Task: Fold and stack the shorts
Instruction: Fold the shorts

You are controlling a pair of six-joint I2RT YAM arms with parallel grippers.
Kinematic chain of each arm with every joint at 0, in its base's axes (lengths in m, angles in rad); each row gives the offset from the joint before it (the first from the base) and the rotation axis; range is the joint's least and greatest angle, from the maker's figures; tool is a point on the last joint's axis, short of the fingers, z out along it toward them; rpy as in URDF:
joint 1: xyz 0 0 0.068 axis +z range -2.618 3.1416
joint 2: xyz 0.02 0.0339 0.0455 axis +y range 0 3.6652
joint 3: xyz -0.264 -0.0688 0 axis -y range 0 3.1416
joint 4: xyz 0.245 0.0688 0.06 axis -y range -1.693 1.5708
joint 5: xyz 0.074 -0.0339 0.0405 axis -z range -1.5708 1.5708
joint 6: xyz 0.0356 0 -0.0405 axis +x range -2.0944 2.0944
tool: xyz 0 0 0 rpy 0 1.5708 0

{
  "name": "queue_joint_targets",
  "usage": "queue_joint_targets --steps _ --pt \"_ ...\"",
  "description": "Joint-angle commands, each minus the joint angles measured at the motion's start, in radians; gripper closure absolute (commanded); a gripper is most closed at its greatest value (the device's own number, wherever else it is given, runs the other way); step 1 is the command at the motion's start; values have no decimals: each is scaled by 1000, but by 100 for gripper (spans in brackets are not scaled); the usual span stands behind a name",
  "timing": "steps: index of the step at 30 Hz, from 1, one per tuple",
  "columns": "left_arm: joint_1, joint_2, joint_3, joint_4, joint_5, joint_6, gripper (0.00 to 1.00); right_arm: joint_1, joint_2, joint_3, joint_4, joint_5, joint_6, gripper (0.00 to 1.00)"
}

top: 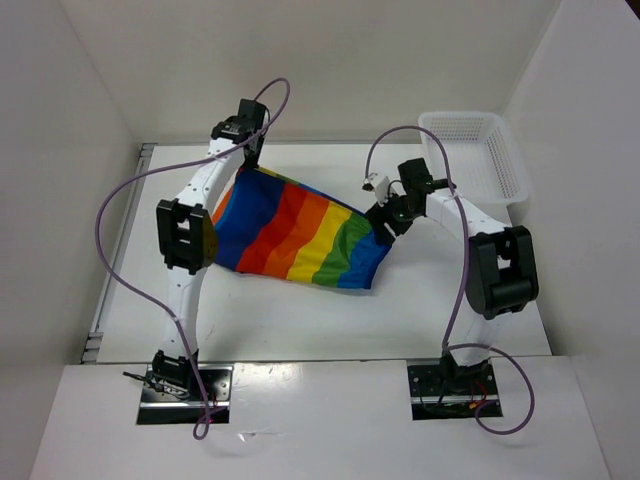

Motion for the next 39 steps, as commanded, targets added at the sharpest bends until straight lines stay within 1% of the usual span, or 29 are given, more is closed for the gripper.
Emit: queue_joint_targets --steps 1,2,3,4,7,8,9,10,11,12,13,14,15,16,17,18,19,20,21,23,25,29,31,33,35,36,37,38,39 --pt "51 53 63 77 -157 2 67 6 19 41 65 114 91 11" --pt "61 62 73 90 -166 2 50 17 19 41 79 138 102 4" --pt "61 62 118 90 -166 2 37 26 8 41 102 160 111 0" --pt "74 86 155 90 -166 2 25 26 -9 52 102 174 132 0" --pt "119 120 322 -14 -84 2 18 26 -49 78 102 197 171 0" --pt "133 129 438 -110 -56 2 16 26 -79 87 90 212 183 0" --pt "165 129 479 -167 -24 2 16 26 -93 97 79 221 198 0" --pt "183 139 499 -224 60 2 16 26 -106 97 48 222 236 0" --pt "203 139 482 -334 117 2 16 26 -125 97 31 212 261 0" --pt "252 130 450 -378 180 2 16 26 -135 106 16 185 284 3" --pt "277 114 406 -412 308 2 16 26 -135 106 -10 171 310 6" --pt "298 102 346 -430 361 2 15 26 -145 106 -19 160 377 9" --pt "330 64 201 -430 403 2 15 26 -146 91 -19 139 416 14" --pt "340 35 116 -367 458 2 13 26 -136 78 -28 114 472 16" --pt "340 -1 21 -314 467 2 10 26 -115 51 -41 82 494 16" --pt "340 -91 -86 -251 467 2 10 26 -100 37 -41 32 520 16" --pt "340 -134 -292 -134 445 2 8 26 -86 22 -41 9 548 16" --pt "340 -169 -376 -93 432 2 7 26 -74 -13 -30 -10 592 14" --pt "331 -208 -436 -73 422 2 6 26 -58 -31 -21 -21 609 12" --pt "321 -208 -536 -73 388 2 6 26 -38 -51 -12 -35 645 11" --pt "347 -208 -576 -73 388 2 3 26 -9 -61 -3 -45 654 11" --pt "380 -226 -651 -50 397 2 3 26 43 -70 8 -96 692 10" --pt "380 -226 -703 -25 397 2 5 35 74 -80 24 -87 712 10" --pt "380 -226 -716 -25 397 2 19 46 94 -80 51 -61 712 10" --pt "380 -226 -745 -25 388 2 35 46 112 -80 70 16 721 14" --pt "380 -226 -745 -25 377 2 50 46 126 -62 91 56 744 19" --pt "380 -226 -760 -16 377 2 56 46 137 -33 103 98 744 26" --pt "380 -226 -760 -16 377 2 62 46 137 -14 116 185 754 40" --pt "380 -226 -774 -16 377 2 66 46 149 4 126 229 754 48"
